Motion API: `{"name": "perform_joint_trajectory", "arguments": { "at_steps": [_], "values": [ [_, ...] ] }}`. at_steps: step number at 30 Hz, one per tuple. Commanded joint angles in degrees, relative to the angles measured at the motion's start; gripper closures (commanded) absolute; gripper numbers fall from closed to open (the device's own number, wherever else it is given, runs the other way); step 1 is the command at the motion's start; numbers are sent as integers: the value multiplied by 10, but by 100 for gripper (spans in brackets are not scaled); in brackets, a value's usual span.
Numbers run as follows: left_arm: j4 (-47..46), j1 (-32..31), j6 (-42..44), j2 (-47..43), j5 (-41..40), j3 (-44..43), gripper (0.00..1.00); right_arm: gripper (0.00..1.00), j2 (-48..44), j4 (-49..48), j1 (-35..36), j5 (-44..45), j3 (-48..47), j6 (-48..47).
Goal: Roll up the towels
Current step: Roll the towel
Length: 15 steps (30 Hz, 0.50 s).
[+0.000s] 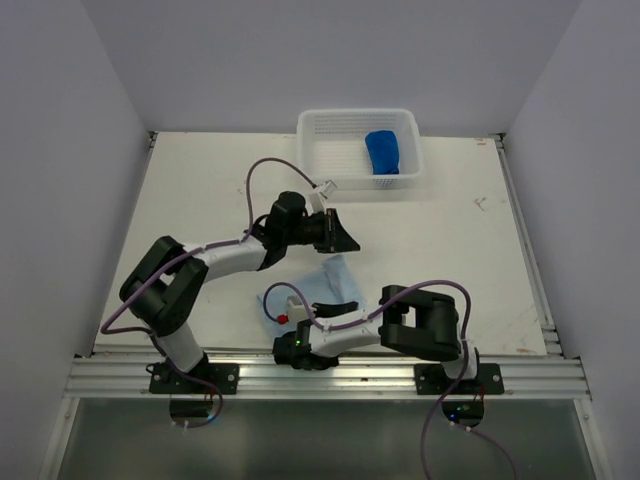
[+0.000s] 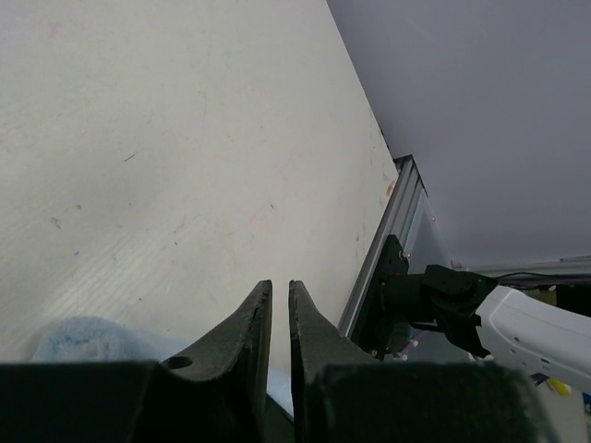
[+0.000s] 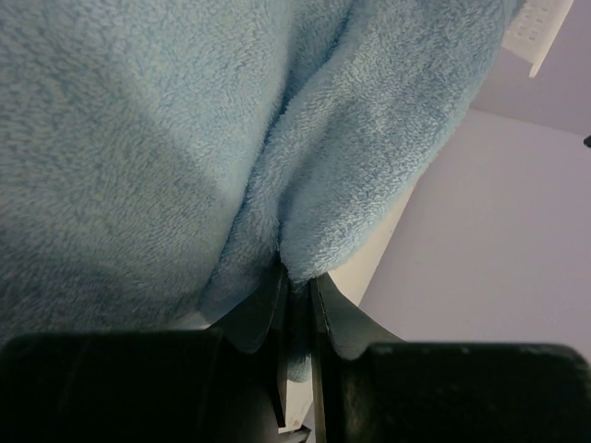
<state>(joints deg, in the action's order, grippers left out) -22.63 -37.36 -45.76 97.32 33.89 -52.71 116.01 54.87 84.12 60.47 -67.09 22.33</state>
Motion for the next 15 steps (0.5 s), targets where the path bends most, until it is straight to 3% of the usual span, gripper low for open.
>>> {"name": "perform_joint_trajectory", "arguments": {
  "at_steps": [1,15],
  "values": [
    [17,-17,23,24,14,-41,84,100,12,-8,3,-1,-1,-11],
    [23,-33,25,65,5,-8,85,100,37,-15,3,-23,-4,-14]
  ]
}}
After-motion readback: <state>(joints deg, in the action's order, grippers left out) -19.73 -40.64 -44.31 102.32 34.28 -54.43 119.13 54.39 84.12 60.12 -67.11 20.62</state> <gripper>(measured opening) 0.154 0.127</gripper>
